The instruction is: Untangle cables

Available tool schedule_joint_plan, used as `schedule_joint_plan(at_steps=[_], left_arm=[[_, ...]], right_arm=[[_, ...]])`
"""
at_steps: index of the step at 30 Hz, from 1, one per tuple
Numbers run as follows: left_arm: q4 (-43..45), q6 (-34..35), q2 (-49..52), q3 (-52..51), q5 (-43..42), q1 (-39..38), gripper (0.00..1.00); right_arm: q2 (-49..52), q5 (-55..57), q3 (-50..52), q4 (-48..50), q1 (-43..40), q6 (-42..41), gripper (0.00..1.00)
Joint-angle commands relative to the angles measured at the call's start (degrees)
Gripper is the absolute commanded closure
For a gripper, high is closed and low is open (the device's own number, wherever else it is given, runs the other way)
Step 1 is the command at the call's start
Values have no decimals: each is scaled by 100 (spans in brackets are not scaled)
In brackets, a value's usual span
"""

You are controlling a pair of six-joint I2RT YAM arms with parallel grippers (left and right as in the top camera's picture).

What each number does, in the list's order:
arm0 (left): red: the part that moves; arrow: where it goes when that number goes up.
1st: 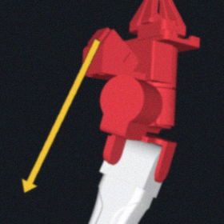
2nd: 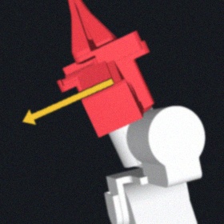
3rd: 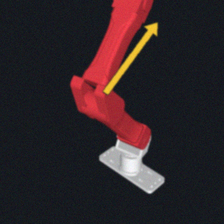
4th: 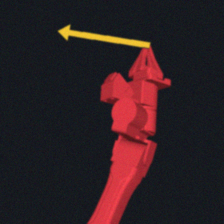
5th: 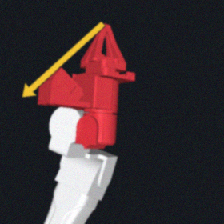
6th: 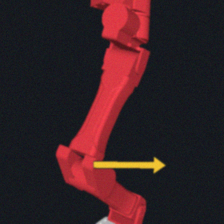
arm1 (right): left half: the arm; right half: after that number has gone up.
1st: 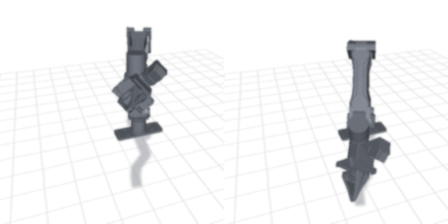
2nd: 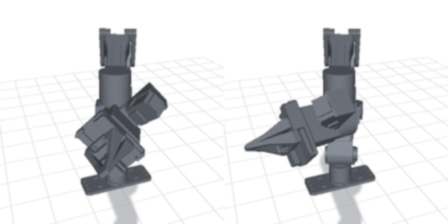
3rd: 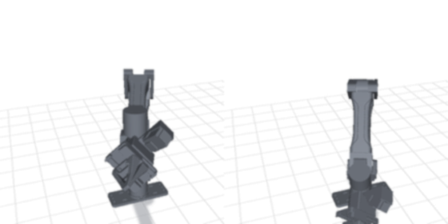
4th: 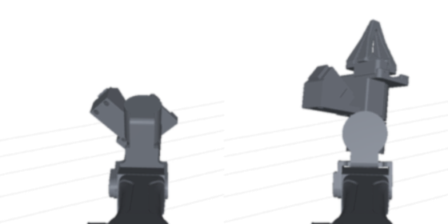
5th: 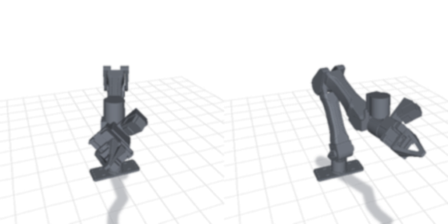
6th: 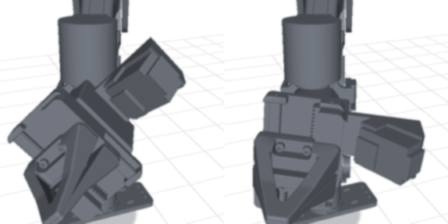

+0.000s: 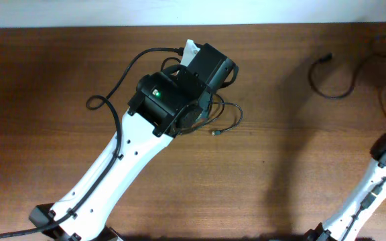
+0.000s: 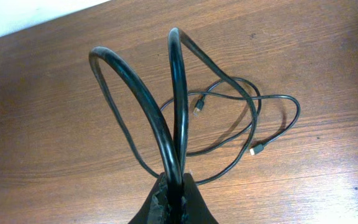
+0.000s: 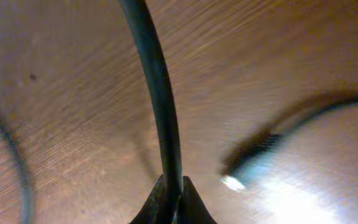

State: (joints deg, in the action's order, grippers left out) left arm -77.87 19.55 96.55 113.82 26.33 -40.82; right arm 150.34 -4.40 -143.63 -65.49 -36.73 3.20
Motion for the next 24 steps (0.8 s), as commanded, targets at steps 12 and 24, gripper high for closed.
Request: schedule_joint_plan(at_steps=[12, 24], left_arm=[[31, 81, -76, -11, -61, -7, 100], [66, 11, -76, -11, -42, -7, 100]], right_arm=[[-1126, -1027, -70, -199, 494, 286, 2], [-1808, 214, 2114, 87, 2518, 903, 1]])
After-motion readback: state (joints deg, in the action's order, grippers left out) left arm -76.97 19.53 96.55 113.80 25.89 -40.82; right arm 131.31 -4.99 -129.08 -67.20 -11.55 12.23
